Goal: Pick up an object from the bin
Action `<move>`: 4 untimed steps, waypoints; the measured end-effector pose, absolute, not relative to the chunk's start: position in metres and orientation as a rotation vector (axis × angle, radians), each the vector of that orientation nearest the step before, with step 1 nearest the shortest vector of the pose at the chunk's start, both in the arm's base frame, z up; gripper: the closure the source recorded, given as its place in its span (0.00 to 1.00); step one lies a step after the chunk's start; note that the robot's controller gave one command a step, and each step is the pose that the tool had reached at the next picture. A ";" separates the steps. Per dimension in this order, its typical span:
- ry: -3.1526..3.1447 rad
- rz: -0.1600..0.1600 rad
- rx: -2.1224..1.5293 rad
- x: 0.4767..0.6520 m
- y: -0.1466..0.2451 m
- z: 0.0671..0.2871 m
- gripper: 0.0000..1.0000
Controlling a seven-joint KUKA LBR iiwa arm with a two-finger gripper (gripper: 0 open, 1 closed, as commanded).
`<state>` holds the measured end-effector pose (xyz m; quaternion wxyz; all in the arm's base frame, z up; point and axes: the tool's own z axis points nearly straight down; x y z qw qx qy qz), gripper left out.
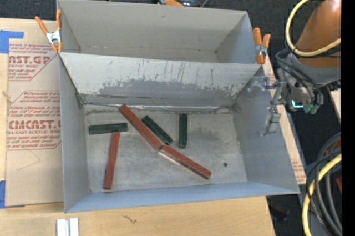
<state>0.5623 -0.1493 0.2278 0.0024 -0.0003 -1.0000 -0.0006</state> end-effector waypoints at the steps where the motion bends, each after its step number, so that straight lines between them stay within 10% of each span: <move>1: -3.135 -0.007 0.108 0.571 -0.090 0.150 0.00; 2: -3.129 -0.007 0.218 0.540 -0.015 0.072 0.00; 3: -3.141 -0.006 -0.140 0.536 0.058 0.096 0.00; 4: -3.130 -0.002 -0.319 0.494 0.060 0.070 0.00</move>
Offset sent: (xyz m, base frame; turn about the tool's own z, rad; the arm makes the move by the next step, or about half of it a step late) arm 0.0091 0.0547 -0.0726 -0.0636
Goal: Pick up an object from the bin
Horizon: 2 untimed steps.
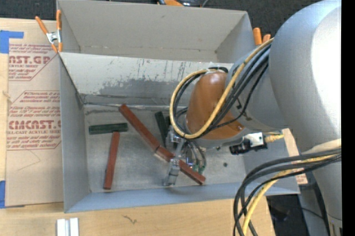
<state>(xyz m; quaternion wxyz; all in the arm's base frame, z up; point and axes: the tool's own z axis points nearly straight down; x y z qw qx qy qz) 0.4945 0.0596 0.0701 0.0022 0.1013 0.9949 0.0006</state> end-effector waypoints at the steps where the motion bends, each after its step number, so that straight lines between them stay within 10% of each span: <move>1: 3.116 0.002 0.316 0.497 0.060 0.072 1.00; 2: 3.126 0.000 0.315 0.494 0.060 0.070 0.00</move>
Offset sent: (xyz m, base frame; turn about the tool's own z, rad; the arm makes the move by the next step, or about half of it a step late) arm 0.0000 0.0000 0.0000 0.0000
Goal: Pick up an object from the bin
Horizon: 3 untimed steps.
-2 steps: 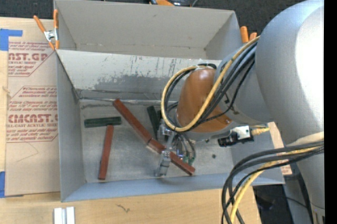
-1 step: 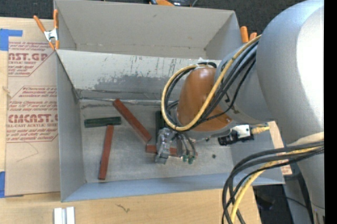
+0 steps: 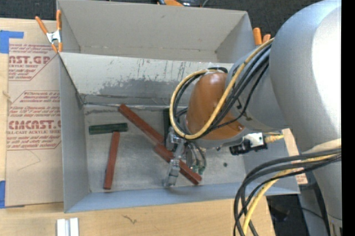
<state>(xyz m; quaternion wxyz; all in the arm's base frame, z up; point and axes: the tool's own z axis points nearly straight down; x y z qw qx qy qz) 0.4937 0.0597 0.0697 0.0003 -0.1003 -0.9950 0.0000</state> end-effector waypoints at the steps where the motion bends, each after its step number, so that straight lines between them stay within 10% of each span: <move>1: -3.134 0.001 -0.275 0.485 0.018 0.070 0.00; 2: -3.135 -0.001 -0.270 0.485 0.021 0.071 1.00; 3: -3.133 -0.001 -0.270 0.484 0.021 0.070 0.00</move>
Offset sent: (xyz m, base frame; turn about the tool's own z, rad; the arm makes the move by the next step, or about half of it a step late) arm -0.0101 -0.0394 0.0003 -0.0294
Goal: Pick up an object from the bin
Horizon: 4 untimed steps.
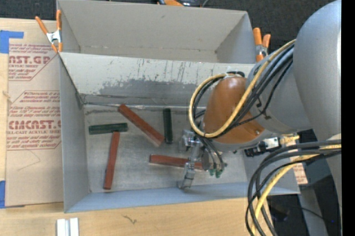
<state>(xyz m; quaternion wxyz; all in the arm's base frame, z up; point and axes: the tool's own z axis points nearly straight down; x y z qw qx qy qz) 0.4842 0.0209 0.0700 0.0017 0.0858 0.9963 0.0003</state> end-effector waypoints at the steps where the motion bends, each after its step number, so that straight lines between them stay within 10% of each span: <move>1: 3.127 0.001 0.268 0.485 0.021 0.071 1.00; 2: 3.110 0.003 0.368 0.502 0.018 0.197 1.00; 3: 3.119 0.000 0.368 0.500 0.019 0.192 0.00; 4: 3.076 -0.001 0.673 0.491 0.057 0.092 0.00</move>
Offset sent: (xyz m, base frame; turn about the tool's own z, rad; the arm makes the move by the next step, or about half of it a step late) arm 0.0000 0.0000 0.0000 0.0000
